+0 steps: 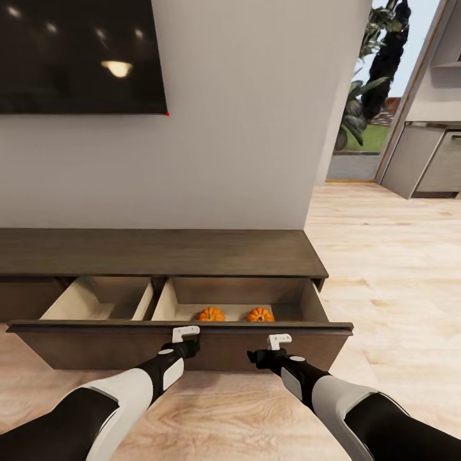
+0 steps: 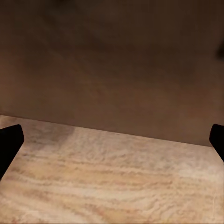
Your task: Place each of the two pumpkins and all three candles from the living room inside a cabinet in the living room (use any cabinet), then make sure every cabinet is closed, and position the cauldron so it is next to a table in the living room.
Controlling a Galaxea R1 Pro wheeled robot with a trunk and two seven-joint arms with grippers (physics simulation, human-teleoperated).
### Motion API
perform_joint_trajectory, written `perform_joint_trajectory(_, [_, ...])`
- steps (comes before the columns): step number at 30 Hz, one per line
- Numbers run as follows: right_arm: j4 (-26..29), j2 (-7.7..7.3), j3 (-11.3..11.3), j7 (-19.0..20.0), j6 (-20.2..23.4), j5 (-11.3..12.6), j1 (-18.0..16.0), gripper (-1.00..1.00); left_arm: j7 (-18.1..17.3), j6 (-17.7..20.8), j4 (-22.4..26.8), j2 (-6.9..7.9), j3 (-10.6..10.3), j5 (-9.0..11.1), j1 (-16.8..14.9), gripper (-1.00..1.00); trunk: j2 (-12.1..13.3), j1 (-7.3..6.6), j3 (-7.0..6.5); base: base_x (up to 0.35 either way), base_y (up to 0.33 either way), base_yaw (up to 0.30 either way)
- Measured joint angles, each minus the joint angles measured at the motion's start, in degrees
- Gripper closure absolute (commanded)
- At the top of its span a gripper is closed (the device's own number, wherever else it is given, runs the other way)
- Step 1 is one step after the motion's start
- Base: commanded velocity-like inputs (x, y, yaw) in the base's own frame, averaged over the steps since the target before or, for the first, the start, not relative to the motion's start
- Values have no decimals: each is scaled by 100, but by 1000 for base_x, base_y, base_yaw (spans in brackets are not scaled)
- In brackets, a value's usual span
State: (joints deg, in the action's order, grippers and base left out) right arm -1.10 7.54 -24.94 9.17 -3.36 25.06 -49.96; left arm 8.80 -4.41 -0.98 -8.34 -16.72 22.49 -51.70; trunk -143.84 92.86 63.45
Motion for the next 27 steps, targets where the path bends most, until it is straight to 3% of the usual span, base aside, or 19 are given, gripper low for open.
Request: perform_joint_trajectory(27, [0,0,3,-2,0,0,0,-100,-36,8,0,3,1,10,0,-100,0,0,0,99,0,0])
